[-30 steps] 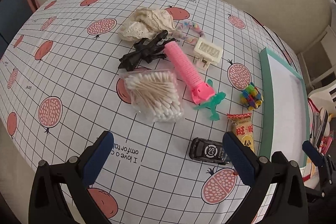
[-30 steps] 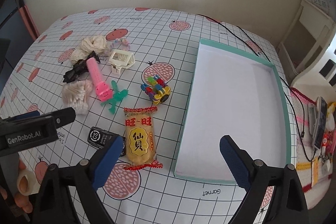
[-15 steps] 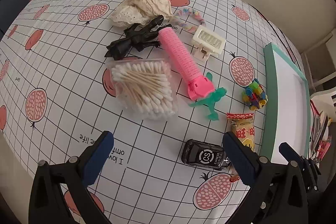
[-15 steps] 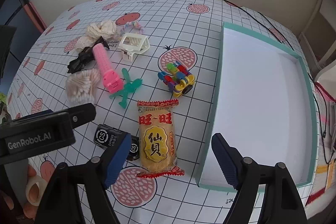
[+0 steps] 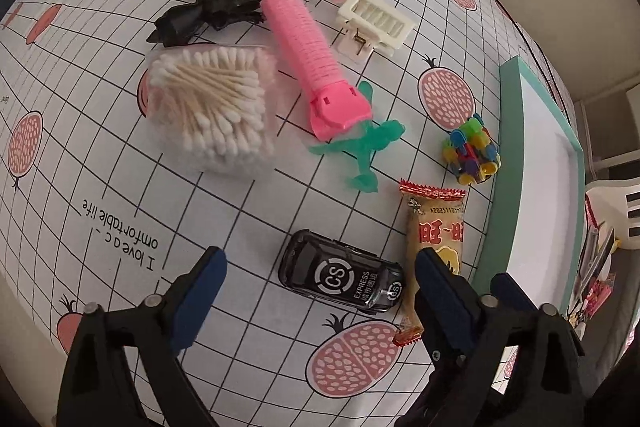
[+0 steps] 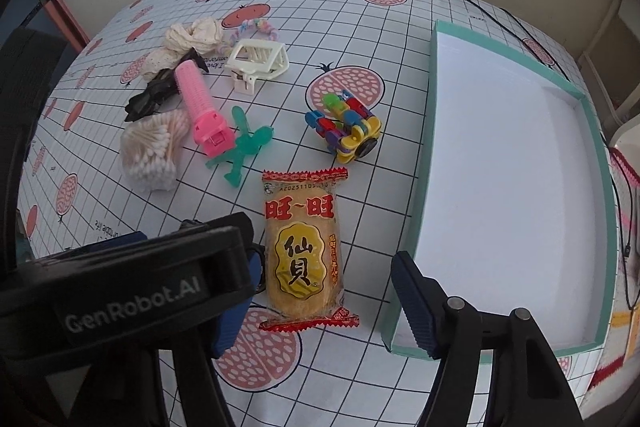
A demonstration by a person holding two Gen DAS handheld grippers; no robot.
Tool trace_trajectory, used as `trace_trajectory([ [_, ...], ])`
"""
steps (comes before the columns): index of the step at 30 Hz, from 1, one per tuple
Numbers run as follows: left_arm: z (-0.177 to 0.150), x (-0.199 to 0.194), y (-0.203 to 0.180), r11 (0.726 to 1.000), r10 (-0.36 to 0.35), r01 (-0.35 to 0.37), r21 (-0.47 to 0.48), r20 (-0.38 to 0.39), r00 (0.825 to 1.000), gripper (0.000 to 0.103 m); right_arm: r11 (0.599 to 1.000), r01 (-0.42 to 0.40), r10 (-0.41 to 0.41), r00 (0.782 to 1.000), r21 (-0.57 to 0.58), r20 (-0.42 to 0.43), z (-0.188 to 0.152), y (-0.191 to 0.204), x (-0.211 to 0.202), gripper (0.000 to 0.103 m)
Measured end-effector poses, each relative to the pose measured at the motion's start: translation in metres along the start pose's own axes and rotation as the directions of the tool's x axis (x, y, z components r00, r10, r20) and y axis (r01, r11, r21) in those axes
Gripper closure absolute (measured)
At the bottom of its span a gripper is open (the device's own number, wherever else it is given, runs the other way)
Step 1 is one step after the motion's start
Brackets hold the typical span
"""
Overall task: Organize objects
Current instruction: 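Close the left gripper on the black toy car while the right gripper grasps the cracker packet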
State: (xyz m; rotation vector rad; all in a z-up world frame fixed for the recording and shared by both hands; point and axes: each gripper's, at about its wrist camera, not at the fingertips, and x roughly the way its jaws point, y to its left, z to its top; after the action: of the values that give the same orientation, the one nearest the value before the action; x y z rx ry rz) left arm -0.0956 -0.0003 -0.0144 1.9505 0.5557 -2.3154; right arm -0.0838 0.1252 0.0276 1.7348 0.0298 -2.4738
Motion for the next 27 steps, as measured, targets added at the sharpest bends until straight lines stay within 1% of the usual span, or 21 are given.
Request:
trace_trajectory([
  [2, -0.003, 0.003, -0.005, 1.000, 0.011, -0.011, 0.001, -0.005, 1.000, 0.020, 1.000, 0.010, -0.010, 1.000, -0.002, -0.003, -0.001, -0.001, 0.001, 0.032],
  [5, -0.006, 0.006, -0.006, 1.000, -0.008, 0.007, -0.021, -0.015, 1.000, 0.023, 1.000, 0.010, -0.010, 1.000, -0.001, -0.007, -0.002, -0.003, 0.001, 0.032],
  [6, -0.006, 0.005, -0.007, 1.000, -0.001, 0.001, -0.017, -0.008, 1.000, 0.024, 1.000, 0.007, -0.007, 1.000, 0.001, -0.008, -0.003, -0.003, 0.001, 0.032],
  [8, -0.007, 0.003, -0.009, 1.000, 0.009, -0.009, -0.005, 0.000, 1.000, 0.032, 1.000, 0.005, -0.005, 1.000, 0.002, -0.007, -0.003, -0.004, 0.001, 0.032],
  [11, -0.007, 0.000, -0.008, 1.000, 0.002, -0.002, -0.006, 0.010, 1.000, 0.036, 1.000, 0.006, -0.006, 1.000, 0.007, -0.008, -0.002, -0.003, 0.002, 0.032],
  [13, -0.007, -0.002, -0.007, 1.000, -0.005, 0.005, -0.004, 0.014, 1.000, 0.037, 1.000, 0.003, -0.003, 1.000, 0.010, -0.010, -0.002, -0.003, 0.003, 0.032],
  [16, -0.006, -0.006, -0.007, 1.000, -0.002, 0.001, 0.016, 0.031, 1.000, 0.043, 1.000, -0.003, 0.004, 1.000, 0.023, -0.011, -0.001, -0.004, 0.004, 0.032],
  [20, -0.003, -0.013, -0.003, 0.999, 0.030, -0.032, 0.038, 0.055, 0.998, 0.044, 0.999, -0.008, 0.009, 1.000, 0.045, -0.023, 0.002, -0.005, 0.009, 0.032],
  [27, 0.004, -0.023, 0.017, 0.999, 0.051, -0.052, 0.015, 0.066, 0.997, 0.044, 0.998, -0.012, 0.014, 0.999, 0.056, -0.038, 0.006, 0.001, 0.017, 0.033],
])
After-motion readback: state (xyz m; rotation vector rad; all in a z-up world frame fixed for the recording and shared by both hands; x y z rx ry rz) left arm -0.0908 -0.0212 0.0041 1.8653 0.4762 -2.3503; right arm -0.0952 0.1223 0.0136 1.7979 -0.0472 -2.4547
